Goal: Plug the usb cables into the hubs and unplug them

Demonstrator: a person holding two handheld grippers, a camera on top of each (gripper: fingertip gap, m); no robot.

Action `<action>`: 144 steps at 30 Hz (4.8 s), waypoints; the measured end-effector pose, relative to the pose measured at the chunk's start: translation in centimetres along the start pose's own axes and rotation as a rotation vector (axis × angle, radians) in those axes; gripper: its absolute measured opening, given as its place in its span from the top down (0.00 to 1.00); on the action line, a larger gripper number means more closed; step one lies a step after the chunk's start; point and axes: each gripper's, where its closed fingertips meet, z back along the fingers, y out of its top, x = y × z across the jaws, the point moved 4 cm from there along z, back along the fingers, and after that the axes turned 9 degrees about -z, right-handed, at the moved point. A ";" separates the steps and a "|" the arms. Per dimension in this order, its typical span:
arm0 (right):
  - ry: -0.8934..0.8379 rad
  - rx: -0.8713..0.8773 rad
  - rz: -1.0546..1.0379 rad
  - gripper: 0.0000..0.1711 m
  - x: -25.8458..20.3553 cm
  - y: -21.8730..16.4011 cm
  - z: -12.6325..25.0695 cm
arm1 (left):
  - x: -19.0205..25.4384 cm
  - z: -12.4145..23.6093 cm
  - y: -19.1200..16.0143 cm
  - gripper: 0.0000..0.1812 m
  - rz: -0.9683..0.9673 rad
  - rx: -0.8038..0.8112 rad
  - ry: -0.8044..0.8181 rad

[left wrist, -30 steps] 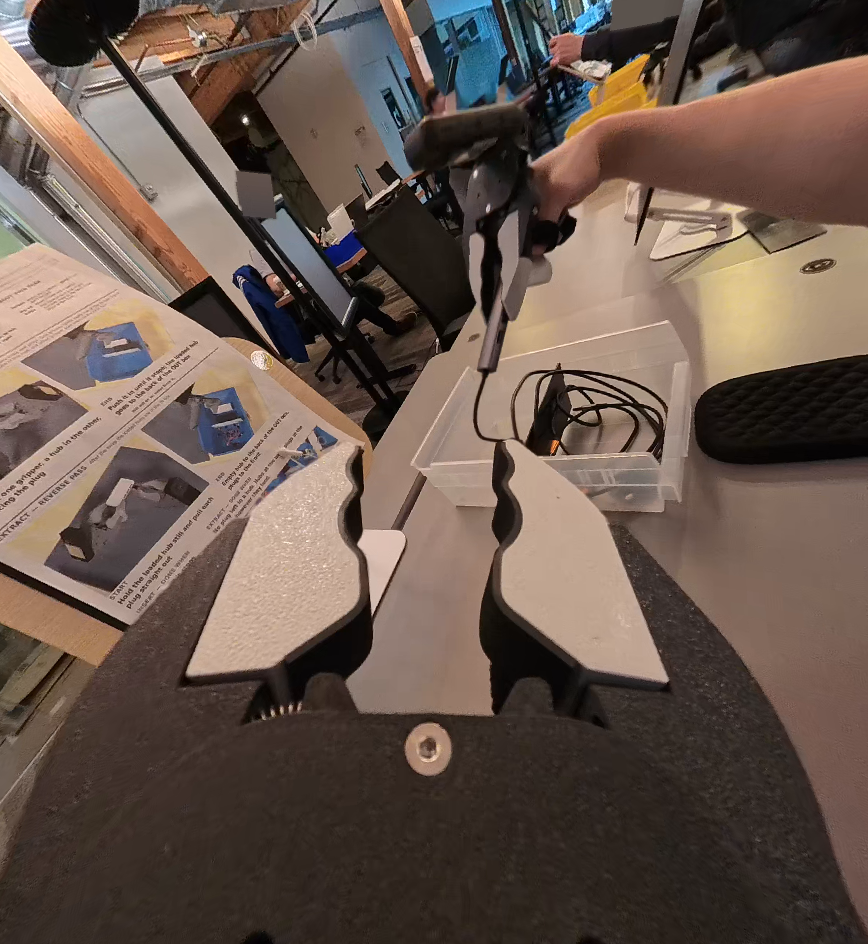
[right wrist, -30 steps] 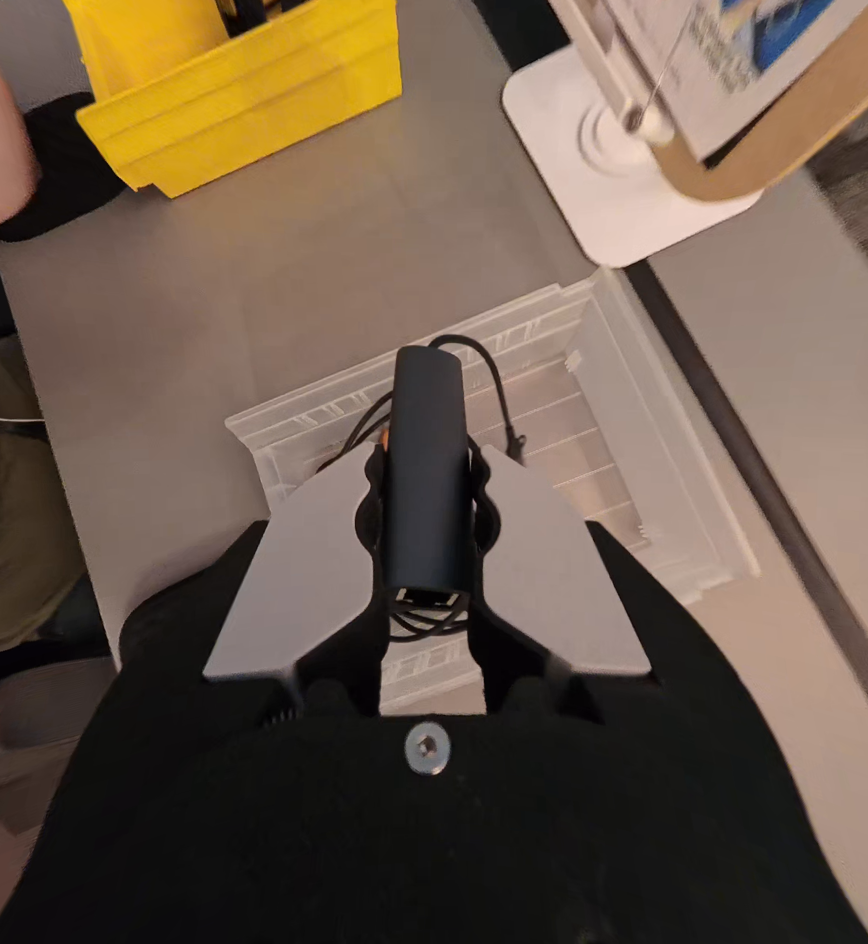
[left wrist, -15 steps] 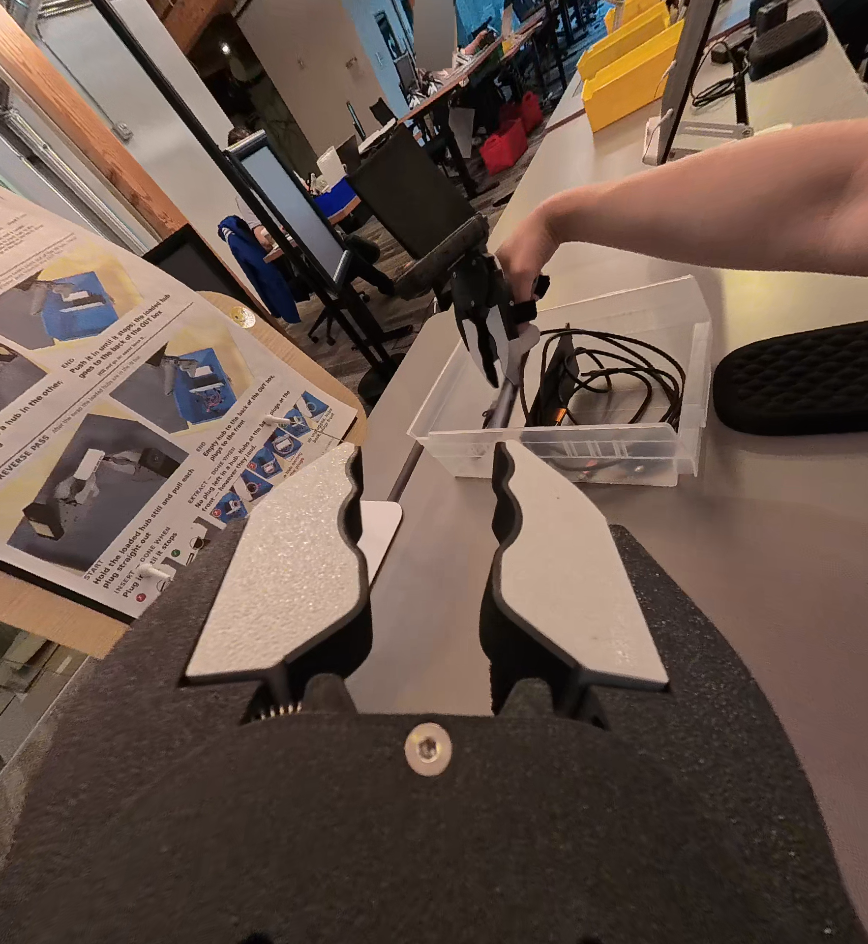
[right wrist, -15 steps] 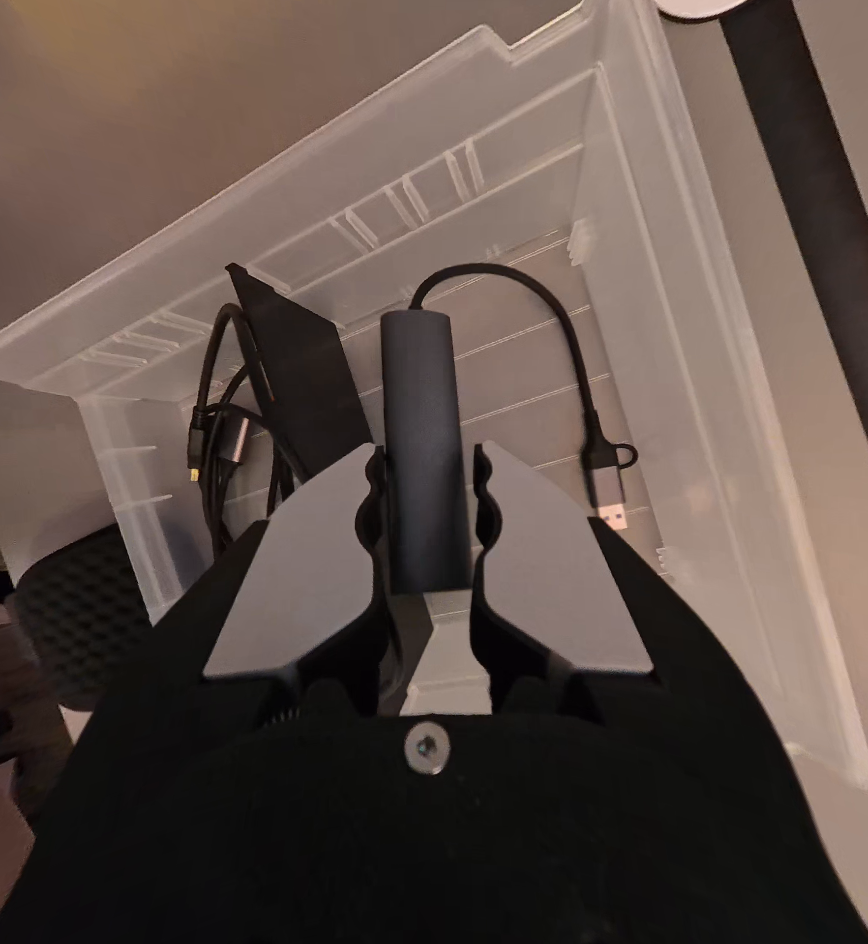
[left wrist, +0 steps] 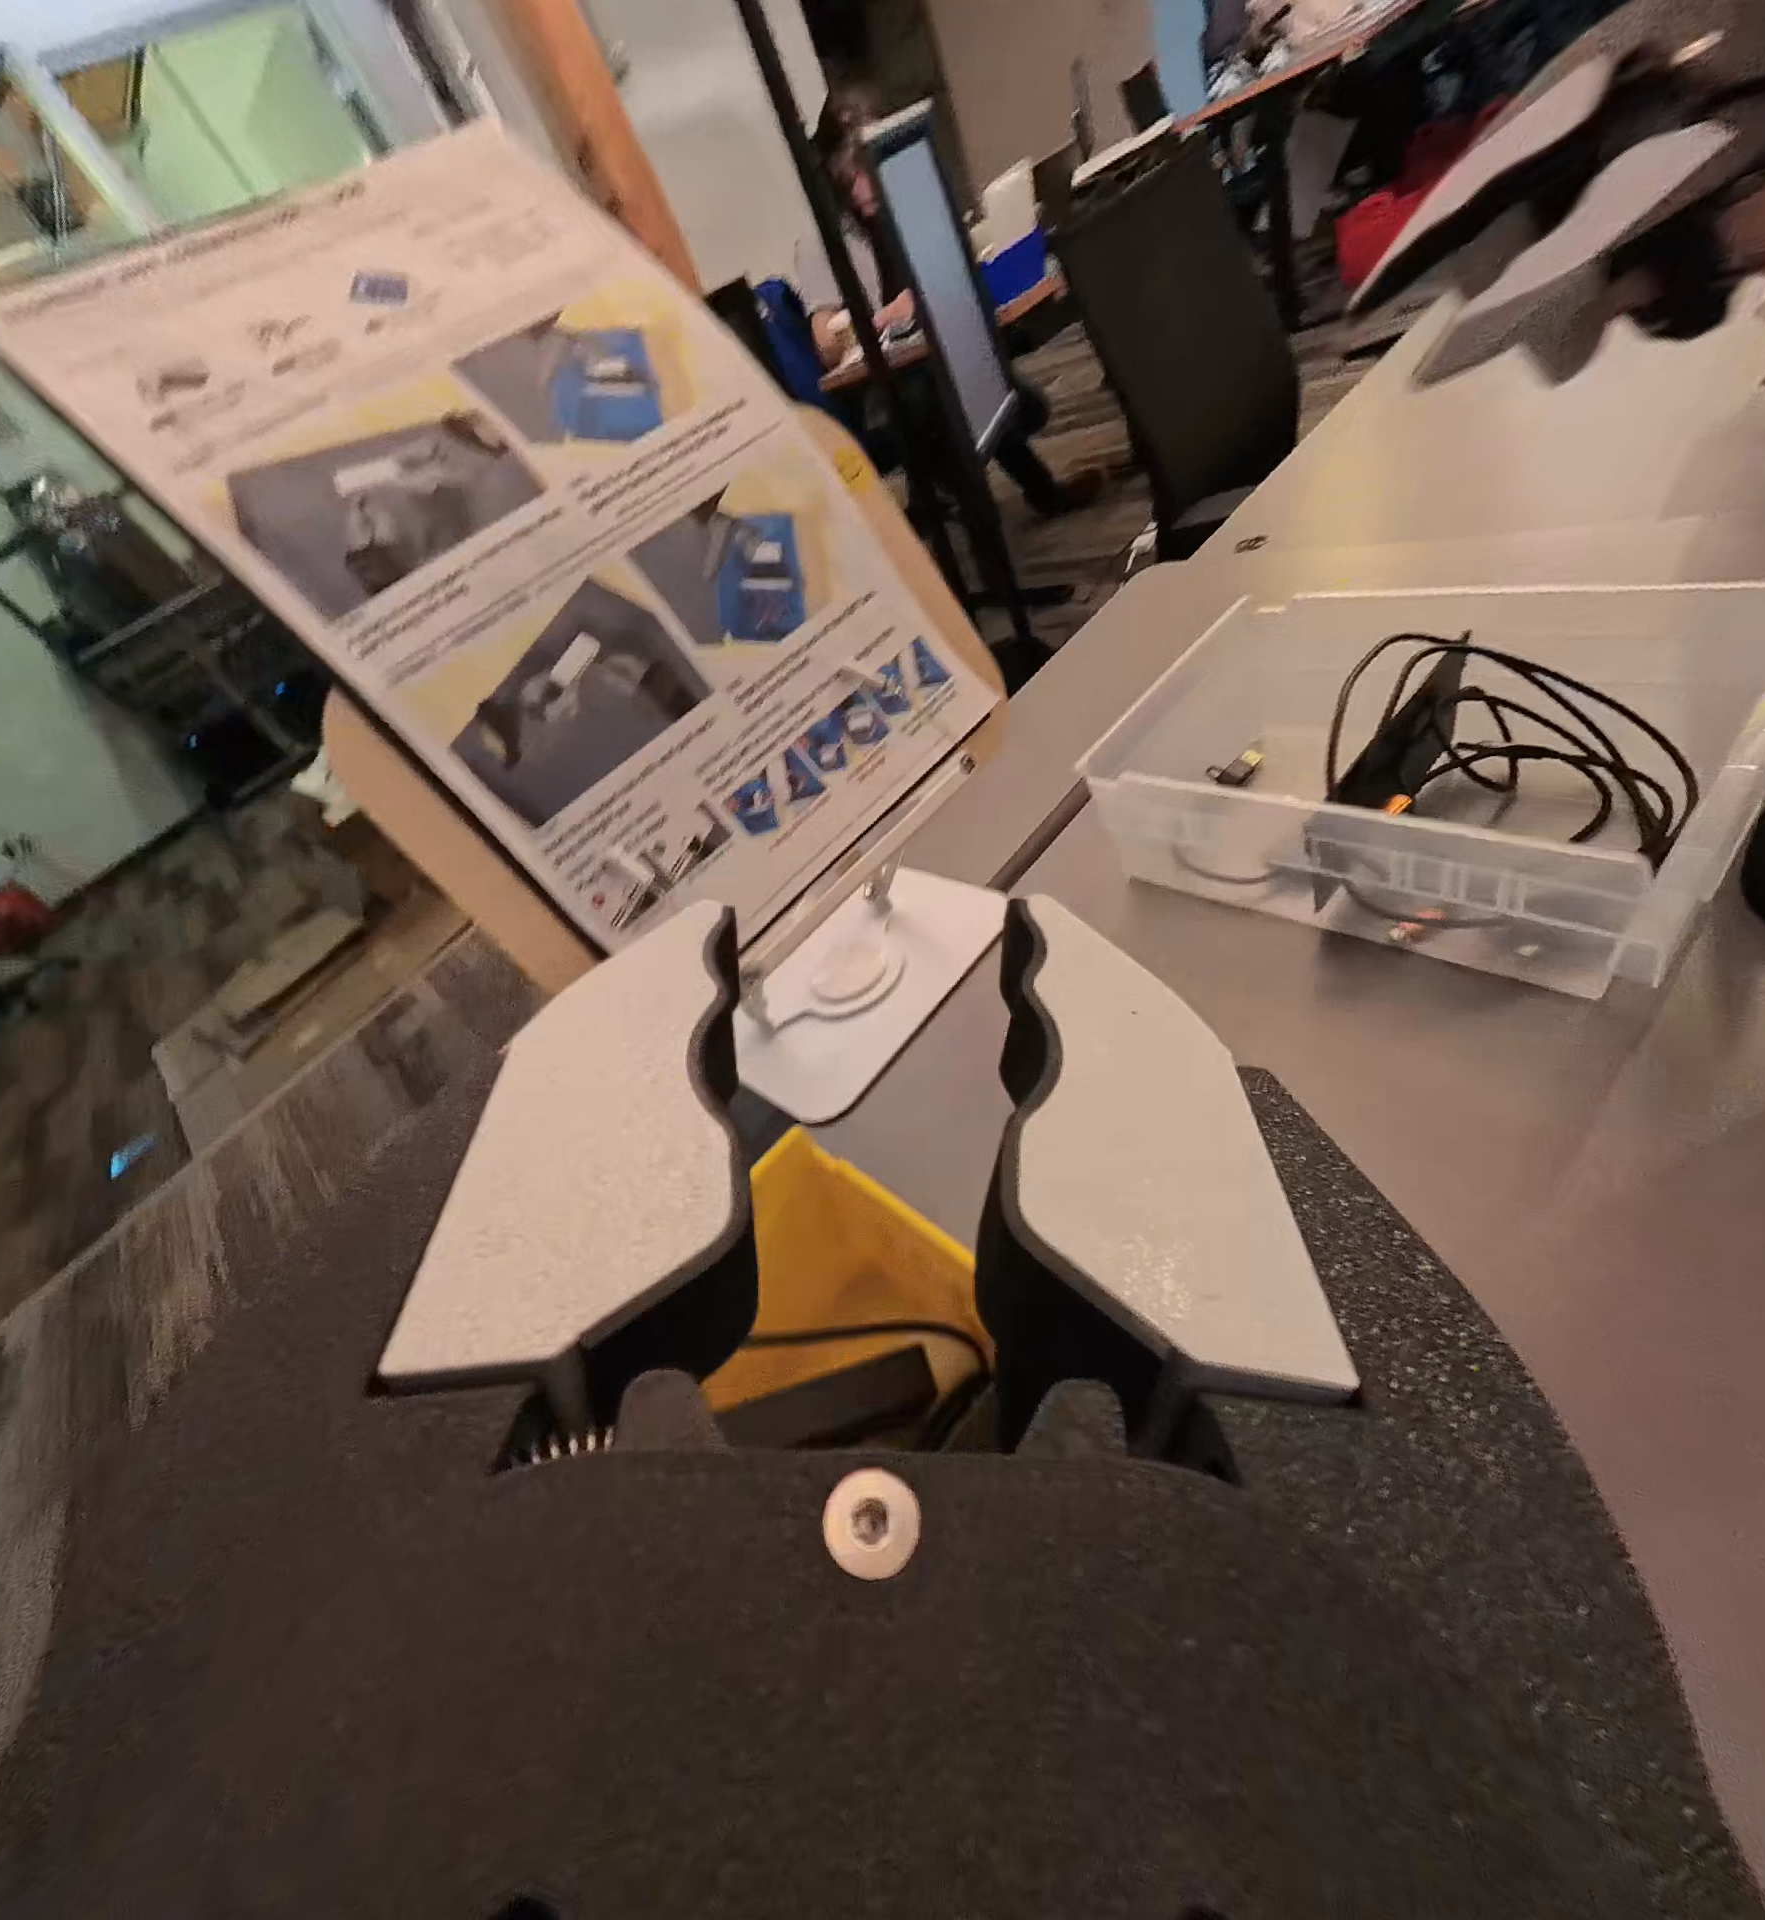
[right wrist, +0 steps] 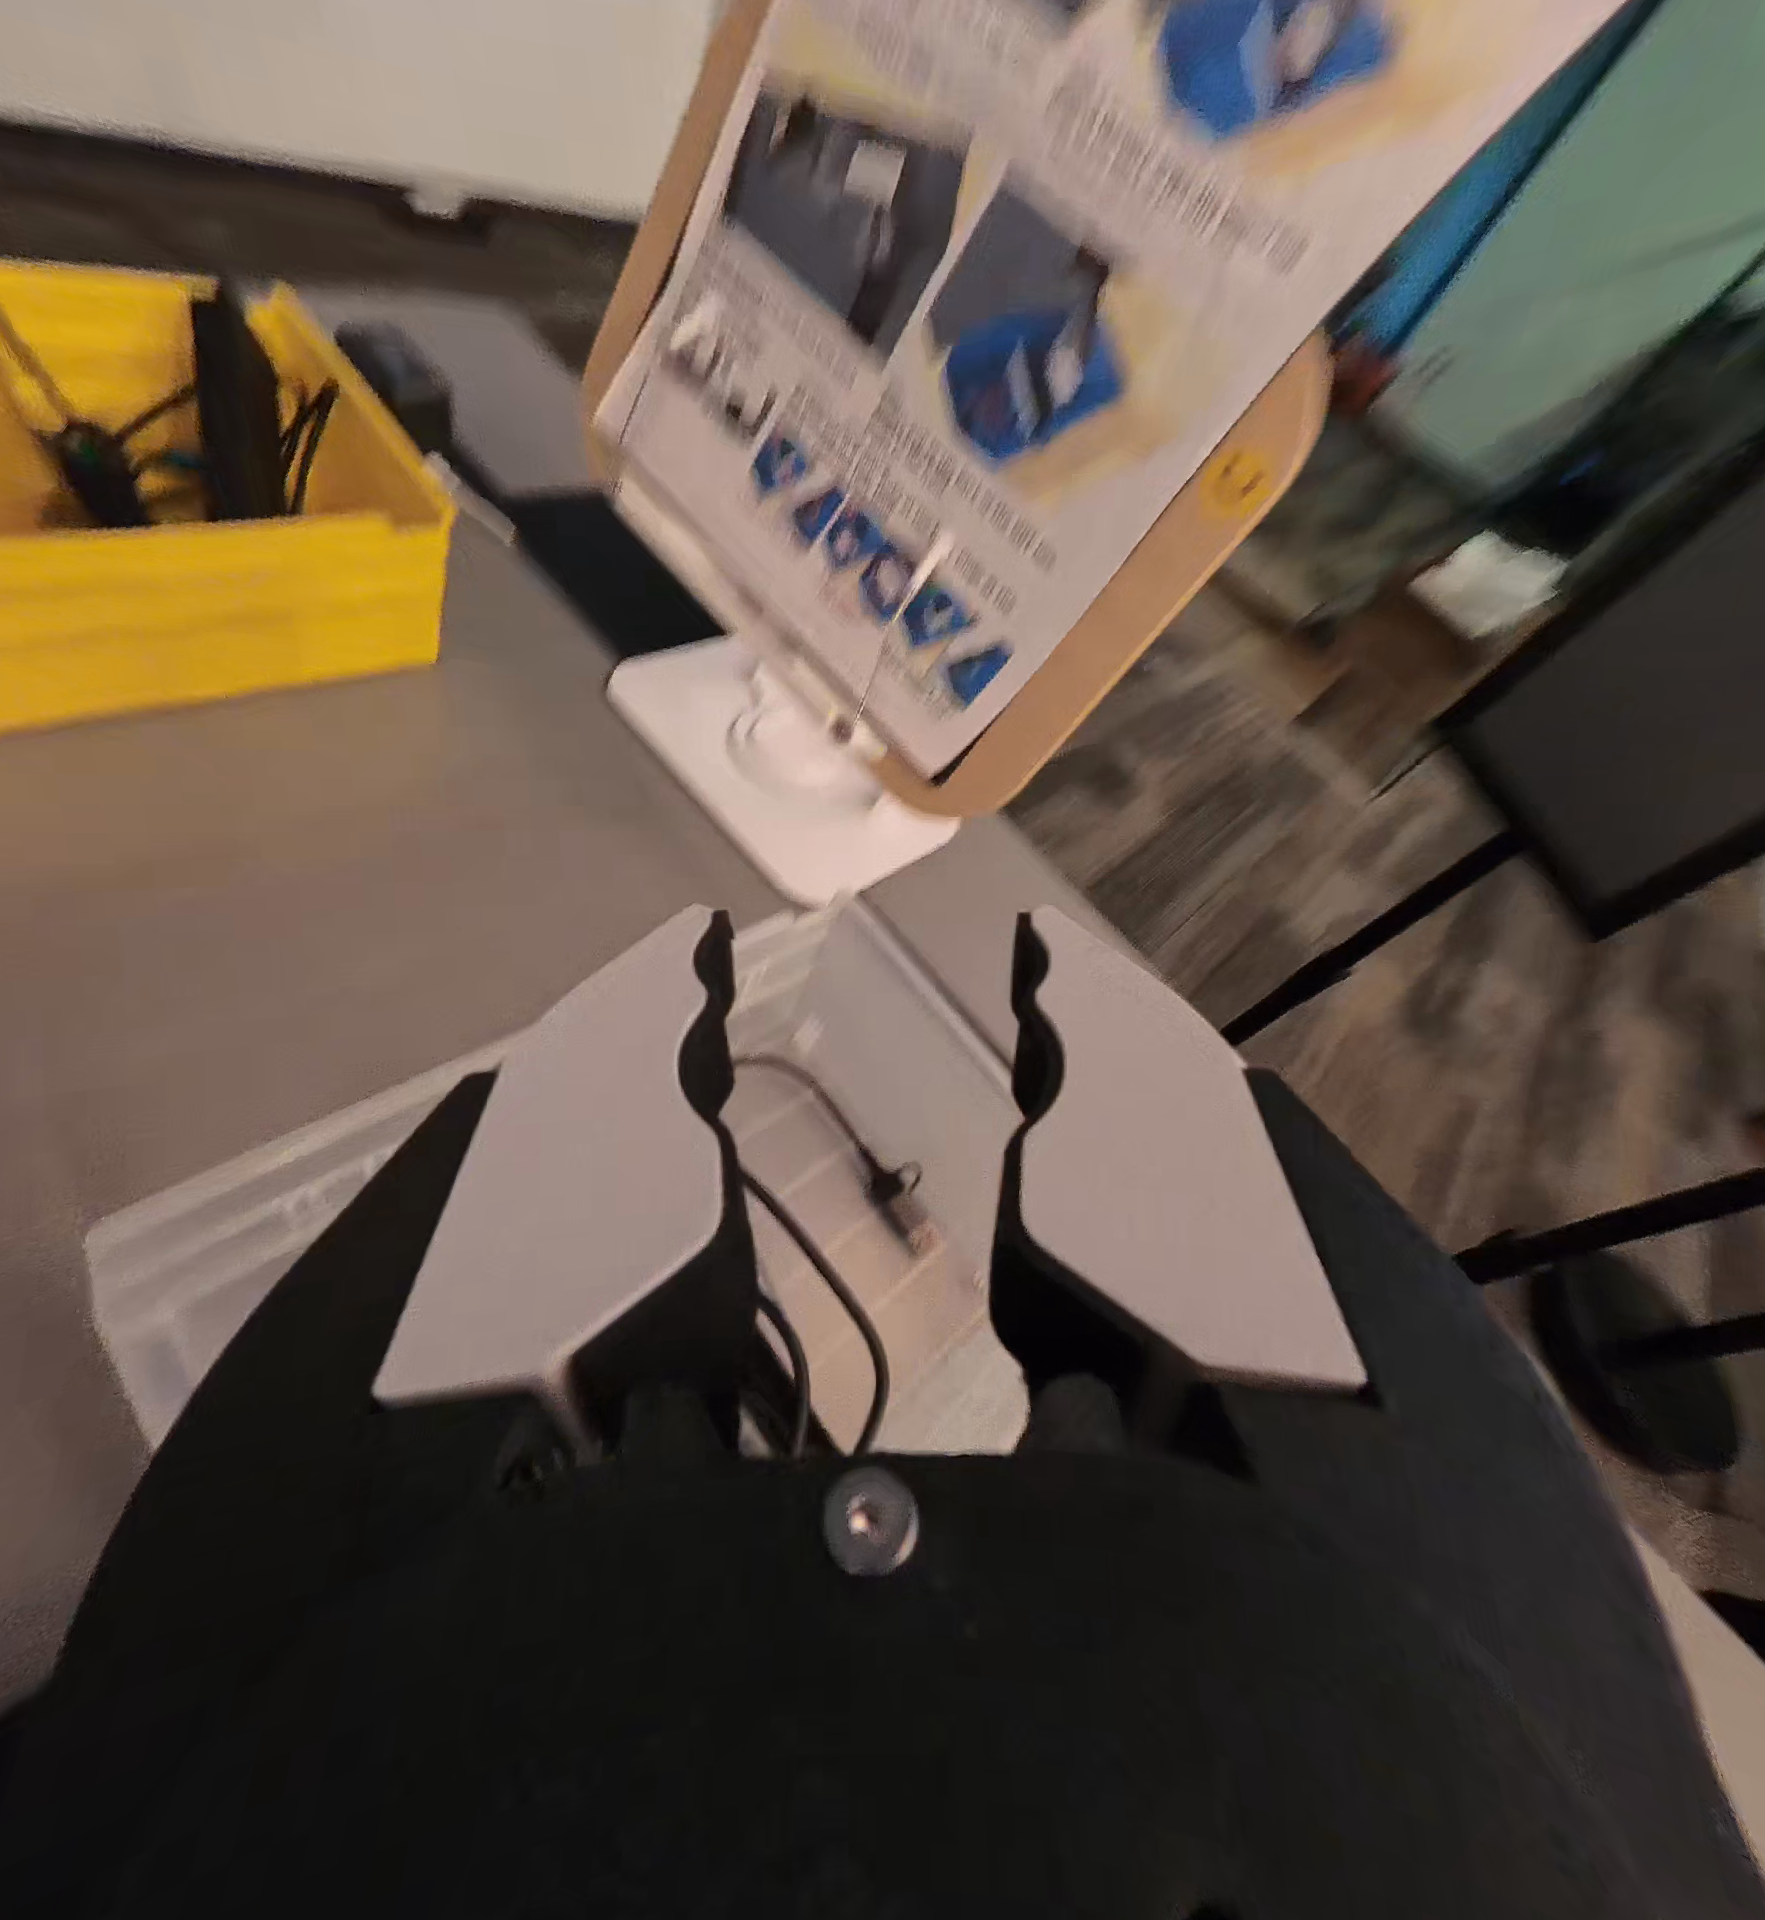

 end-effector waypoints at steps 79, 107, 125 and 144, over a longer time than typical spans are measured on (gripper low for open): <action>0.346 0.278 -0.033 0.66 -5.0 -0.7 -4.7 | -7.9 -4.8 2.7 0.85 -0.885 -0.898 -0.098; 0.335 0.630 -0.227 0.74 -9.3 7.8 0.3 | 0.8 -10.3 12.5 0.86 -0.145 -0.002 0.081; 0.310 0.470 -0.331 0.78 -13.0 7.1 -4.9 | 6.1 -15.5 2.8 0.86 0.341 0.165 0.104; 0.090 0.437 -0.337 0.75 -13.1 7.5 -6.7 | 6.6 -17.6 1.7 0.86 0.343 0.143 0.100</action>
